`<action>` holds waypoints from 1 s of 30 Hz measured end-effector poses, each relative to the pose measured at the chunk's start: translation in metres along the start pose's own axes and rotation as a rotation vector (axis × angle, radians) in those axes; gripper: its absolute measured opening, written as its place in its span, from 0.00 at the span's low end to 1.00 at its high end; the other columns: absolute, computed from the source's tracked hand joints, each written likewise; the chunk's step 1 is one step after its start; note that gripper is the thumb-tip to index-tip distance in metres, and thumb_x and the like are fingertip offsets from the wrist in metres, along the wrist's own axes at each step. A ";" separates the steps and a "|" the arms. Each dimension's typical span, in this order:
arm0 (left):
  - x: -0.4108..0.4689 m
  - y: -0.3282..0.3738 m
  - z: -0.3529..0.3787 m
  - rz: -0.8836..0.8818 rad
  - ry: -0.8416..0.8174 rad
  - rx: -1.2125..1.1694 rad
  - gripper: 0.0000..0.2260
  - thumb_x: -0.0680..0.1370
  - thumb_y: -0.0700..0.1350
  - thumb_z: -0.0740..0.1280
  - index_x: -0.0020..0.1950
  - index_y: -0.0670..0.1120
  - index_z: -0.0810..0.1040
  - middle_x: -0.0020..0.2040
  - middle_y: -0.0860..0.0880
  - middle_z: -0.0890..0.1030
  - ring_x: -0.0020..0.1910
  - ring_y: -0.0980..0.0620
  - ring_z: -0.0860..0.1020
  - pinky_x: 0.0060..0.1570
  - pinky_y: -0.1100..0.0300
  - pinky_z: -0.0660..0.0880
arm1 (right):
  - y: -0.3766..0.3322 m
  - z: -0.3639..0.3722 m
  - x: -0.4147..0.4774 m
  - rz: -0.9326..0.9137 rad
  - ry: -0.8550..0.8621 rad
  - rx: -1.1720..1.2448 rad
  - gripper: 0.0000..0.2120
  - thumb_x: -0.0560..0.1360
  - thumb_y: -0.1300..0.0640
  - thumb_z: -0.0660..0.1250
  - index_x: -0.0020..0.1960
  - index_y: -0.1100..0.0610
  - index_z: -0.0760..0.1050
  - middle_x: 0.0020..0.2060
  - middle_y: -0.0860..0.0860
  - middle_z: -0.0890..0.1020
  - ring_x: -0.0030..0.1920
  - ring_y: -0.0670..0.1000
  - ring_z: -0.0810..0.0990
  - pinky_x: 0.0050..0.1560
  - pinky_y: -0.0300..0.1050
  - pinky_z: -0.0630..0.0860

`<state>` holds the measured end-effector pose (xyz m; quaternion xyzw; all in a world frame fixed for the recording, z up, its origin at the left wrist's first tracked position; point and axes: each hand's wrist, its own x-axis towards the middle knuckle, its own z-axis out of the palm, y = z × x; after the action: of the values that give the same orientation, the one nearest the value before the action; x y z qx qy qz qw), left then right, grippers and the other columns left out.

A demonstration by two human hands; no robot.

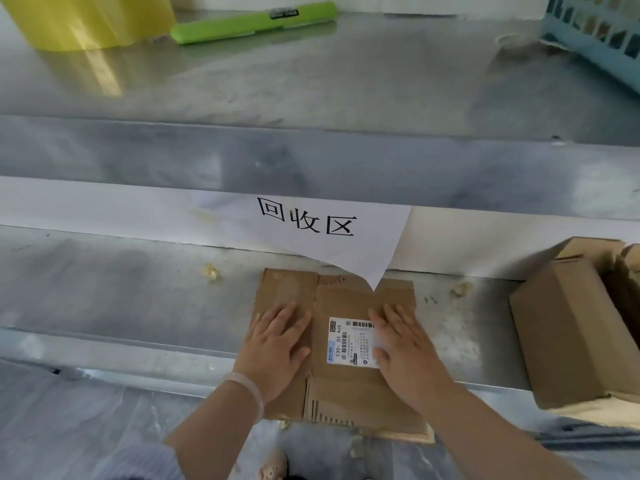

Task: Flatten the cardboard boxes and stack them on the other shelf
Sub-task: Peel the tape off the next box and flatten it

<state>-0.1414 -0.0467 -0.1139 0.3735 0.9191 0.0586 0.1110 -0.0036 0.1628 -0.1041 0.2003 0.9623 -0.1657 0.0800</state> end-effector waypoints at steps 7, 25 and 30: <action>0.004 0.000 0.007 0.079 -0.062 0.108 0.37 0.69 0.76 0.38 0.75 0.64 0.37 0.78 0.55 0.38 0.77 0.52 0.37 0.73 0.49 0.33 | 0.003 0.018 -0.001 -0.048 -0.033 -0.148 0.42 0.69 0.23 0.44 0.73 0.38 0.28 0.73 0.48 0.28 0.74 0.49 0.28 0.75 0.51 0.33; -0.002 -0.030 0.004 0.190 -0.072 0.164 0.36 0.70 0.75 0.33 0.72 0.60 0.27 0.76 0.50 0.30 0.74 0.49 0.30 0.73 0.51 0.32 | 0.024 0.013 -0.004 -0.044 -0.071 -0.246 0.41 0.69 0.25 0.32 0.73 0.46 0.25 0.74 0.43 0.30 0.72 0.42 0.26 0.74 0.48 0.31; 0.001 -0.028 0.006 0.192 -0.128 0.182 0.34 0.67 0.73 0.25 0.66 0.57 0.18 0.72 0.49 0.24 0.70 0.50 0.24 0.72 0.49 0.30 | 0.025 0.015 -0.002 -0.023 -0.084 -0.236 0.41 0.69 0.25 0.28 0.75 0.46 0.30 0.75 0.43 0.33 0.74 0.44 0.29 0.73 0.50 0.32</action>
<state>-0.1597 -0.0661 -0.1253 0.4712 0.8717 -0.0385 0.1288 0.0097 0.1785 -0.1248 0.1712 0.9732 -0.0606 0.1413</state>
